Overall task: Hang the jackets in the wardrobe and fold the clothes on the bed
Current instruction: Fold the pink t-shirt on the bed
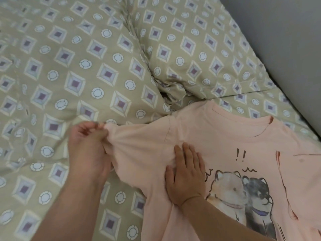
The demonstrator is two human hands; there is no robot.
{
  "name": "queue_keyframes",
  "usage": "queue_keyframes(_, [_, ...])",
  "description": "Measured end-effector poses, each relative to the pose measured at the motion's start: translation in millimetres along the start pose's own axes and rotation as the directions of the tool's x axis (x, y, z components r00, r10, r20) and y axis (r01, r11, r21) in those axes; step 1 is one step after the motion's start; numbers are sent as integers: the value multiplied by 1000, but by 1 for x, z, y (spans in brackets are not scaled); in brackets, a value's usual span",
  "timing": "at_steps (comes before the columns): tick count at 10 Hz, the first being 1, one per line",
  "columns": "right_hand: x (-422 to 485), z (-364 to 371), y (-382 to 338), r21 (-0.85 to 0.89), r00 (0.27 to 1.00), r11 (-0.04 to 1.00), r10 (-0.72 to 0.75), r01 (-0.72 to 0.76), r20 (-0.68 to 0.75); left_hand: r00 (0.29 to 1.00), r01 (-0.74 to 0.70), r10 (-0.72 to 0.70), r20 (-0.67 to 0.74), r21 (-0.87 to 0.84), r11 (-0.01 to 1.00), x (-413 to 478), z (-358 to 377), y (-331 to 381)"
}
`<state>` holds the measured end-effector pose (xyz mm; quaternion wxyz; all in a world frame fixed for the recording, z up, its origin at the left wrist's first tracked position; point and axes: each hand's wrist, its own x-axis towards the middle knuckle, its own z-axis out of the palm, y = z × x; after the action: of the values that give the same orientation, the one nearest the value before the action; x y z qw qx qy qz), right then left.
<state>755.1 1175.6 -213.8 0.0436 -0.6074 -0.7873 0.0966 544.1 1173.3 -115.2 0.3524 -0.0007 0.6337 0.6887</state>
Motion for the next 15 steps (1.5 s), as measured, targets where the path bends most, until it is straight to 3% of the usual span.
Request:
queue_keyframes(1, [-1,0,0,5,1000,1000,0,0,0,998,17,-3,-56,249,968,-6,-13,-25])
queue_keyframes(2, [0,1,0,2,1000,1000,-1,1,-14,998,59,-53,-27,387,920,-6,-19,-38])
queue_keyframes(3, [-1,1,0,14,1000,1000,-6,6,-21,955,243,-297,19,525,816,0,-19,-33])
queue_keyframes(4, [-1,1,0,16,1000,1000,-9,9,-27,925,143,-339,169,673,725,3,-23,-26])
queue_keyframes(5, [-1,1,0,11,1000,1000,-7,7,-29,808,157,-461,367,620,769,4,-22,-20])
queue_keyframes(6, [0,1,0,5,999,1000,-4,5,-34,690,444,-531,491,292,847,10,-24,-12])
queue_keyframes(7, [0,2,0,2,999,1000,-9,9,-34,705,475,-370,605,-15,880,16,-25,-5])
queue_keyframes(8, [0,2,1,4,1000,1000,-2,2,-29,790,374,-300,535,-34,927,18,-27,-11])
queue_keyframes(9, [0,2,0,3,999,1000,-5,6,-32,905,215,-210,371,28,976,25,-33,-17])
queue_keyframes(10, [0,3,1,12,999,1000,-8,9,-40,966,40,-85,242,185,982,23,-35,-25])
queue_keyframes(11, [0,3,1,22,999,1000,-3,3,-37,1000,-1,1,-1,366,931,10,-30,-41])
queue_keyframes(12, [-1,3,1,29,999,1000,-3,4,-33,995,57,-8,-100,491,869,1,-27,-47])
queue_keyframes(13, [-1,2,1,30,1000,1000,2,-1,-31,994,107,-95,-51,479,871,2,-27,-47])
queue_keyframes(14, [-1,1,0,38,1000,999,4,-3,-24,975,189,-219,42,373,908,5,-30,-47])
queue_keyframes(15, [-1,1,1,49,1000,999,7,-6,-16,891,355,-397,219,209,911,2,-31,-46])
